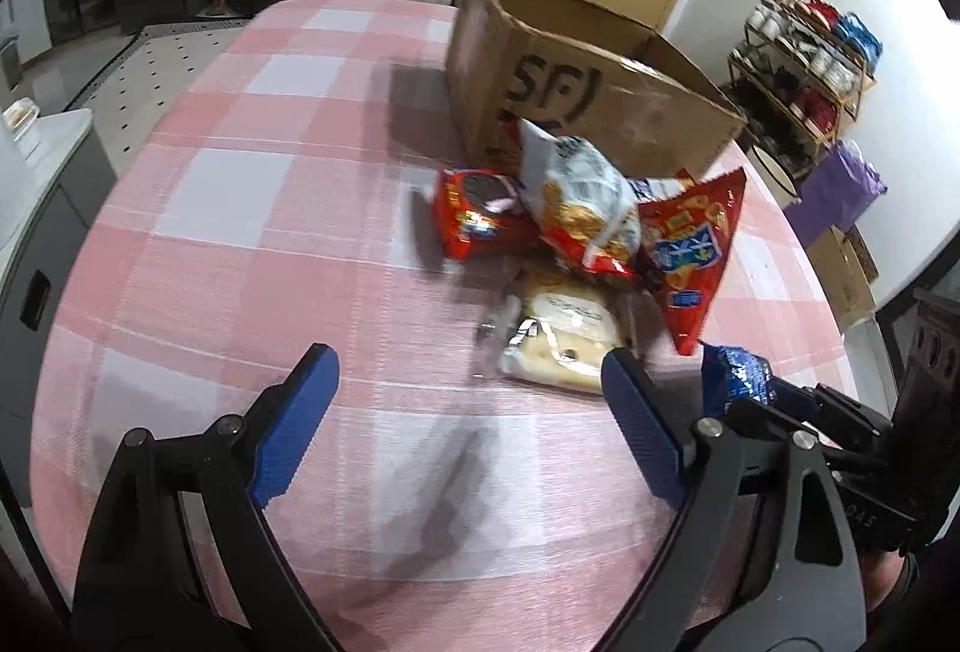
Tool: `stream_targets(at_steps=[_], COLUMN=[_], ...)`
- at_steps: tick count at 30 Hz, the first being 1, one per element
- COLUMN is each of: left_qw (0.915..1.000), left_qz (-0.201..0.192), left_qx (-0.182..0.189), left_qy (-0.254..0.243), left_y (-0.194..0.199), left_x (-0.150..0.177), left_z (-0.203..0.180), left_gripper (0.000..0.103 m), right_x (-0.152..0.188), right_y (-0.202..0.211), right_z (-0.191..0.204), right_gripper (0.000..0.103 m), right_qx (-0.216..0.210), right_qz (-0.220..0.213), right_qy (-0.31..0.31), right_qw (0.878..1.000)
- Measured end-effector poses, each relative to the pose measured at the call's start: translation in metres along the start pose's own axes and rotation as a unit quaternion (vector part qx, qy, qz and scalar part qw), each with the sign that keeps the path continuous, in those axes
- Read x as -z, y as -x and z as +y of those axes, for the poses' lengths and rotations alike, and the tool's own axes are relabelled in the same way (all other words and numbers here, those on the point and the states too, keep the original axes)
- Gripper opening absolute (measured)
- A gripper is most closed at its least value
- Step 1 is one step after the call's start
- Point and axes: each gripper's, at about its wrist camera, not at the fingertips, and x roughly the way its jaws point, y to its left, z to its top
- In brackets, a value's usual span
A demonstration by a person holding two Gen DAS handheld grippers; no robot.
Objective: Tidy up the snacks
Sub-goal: 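Grasp the blue biscuit packet with the right gripper while left grasps the bread packet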
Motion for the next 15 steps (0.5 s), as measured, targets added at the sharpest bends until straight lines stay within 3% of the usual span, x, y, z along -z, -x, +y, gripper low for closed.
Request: stream_targets(at_steps=[15], left_qw=[0.9973], left_qz=[0.052], left_qx=[-0.018], left_qy=[-0.048], left_y=[-0.062], left_x=[-0.007], left_z=[-0.048], left_gripper=[0.088], right_x=[0.016], right_y=[0.04], right_z=[-0.029], right_gripper=[0.043], right_qx=[-0.01], right_qz=[-0.044], right_qy=[-0.031], right_qw=[0.998])
